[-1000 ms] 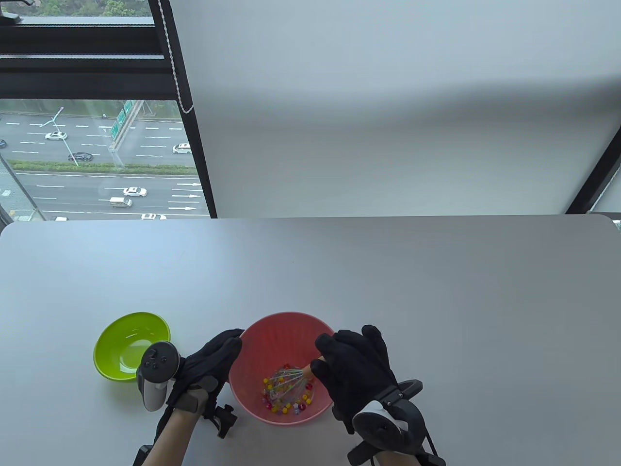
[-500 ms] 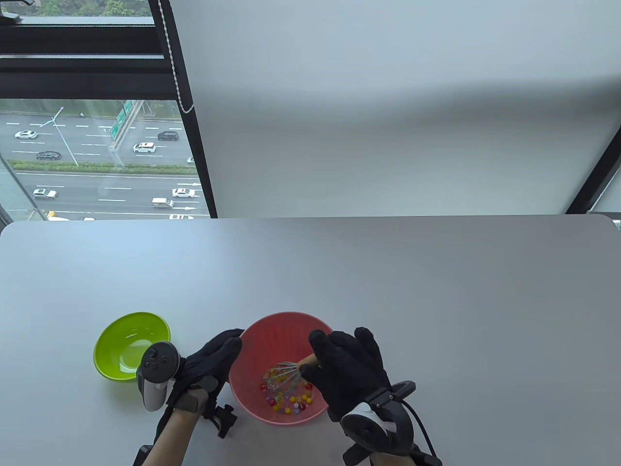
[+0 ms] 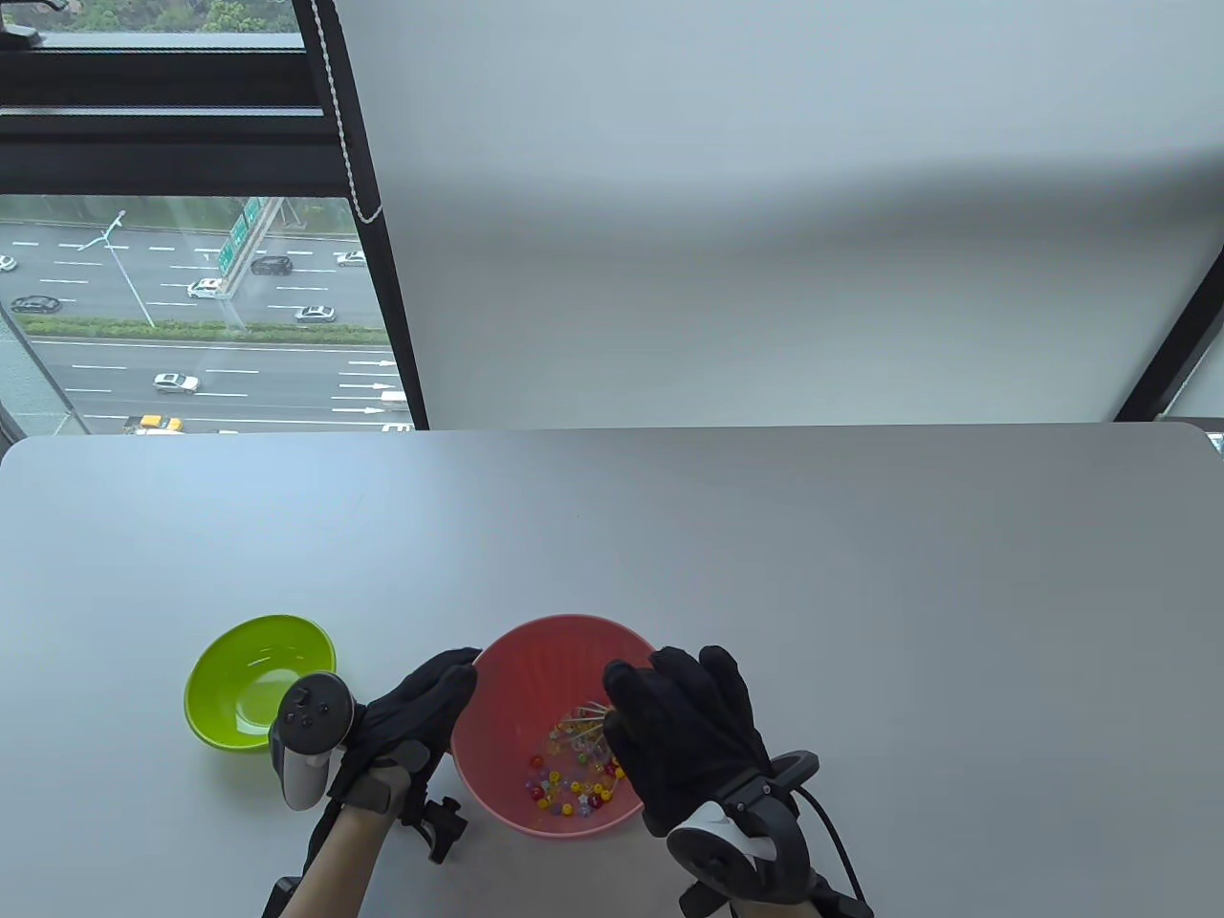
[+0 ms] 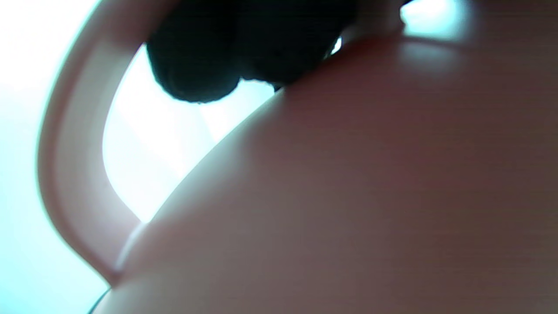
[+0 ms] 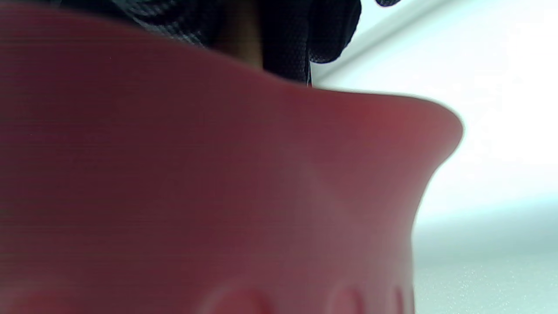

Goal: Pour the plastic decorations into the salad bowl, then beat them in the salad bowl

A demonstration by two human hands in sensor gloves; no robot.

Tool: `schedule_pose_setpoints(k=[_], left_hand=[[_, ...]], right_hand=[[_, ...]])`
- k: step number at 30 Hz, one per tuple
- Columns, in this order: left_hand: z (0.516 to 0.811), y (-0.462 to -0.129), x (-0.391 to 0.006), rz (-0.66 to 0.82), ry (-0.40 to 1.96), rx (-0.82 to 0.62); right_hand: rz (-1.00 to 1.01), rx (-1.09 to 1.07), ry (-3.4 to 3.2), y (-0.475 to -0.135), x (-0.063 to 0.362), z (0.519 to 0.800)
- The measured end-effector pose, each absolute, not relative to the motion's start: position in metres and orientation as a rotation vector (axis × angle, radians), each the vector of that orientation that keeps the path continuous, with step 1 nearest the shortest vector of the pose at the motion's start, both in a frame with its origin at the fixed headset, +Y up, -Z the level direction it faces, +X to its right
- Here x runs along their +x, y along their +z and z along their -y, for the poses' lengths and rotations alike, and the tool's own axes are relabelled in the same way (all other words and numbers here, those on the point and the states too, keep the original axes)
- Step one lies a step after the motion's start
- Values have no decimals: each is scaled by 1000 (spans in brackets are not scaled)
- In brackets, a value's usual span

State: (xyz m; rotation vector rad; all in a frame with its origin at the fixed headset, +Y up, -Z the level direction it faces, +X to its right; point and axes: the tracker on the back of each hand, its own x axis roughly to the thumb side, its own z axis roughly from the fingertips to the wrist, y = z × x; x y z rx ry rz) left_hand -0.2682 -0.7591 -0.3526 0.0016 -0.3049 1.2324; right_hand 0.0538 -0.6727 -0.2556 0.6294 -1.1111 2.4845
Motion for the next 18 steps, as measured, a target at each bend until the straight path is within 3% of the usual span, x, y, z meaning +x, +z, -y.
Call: schedule_pose_setpoints(k=[18], left_hand=[[760, -352, -268, 305, 1234, 2]], right_hand=[[888, 576, 2352, -263, 61, 675]])
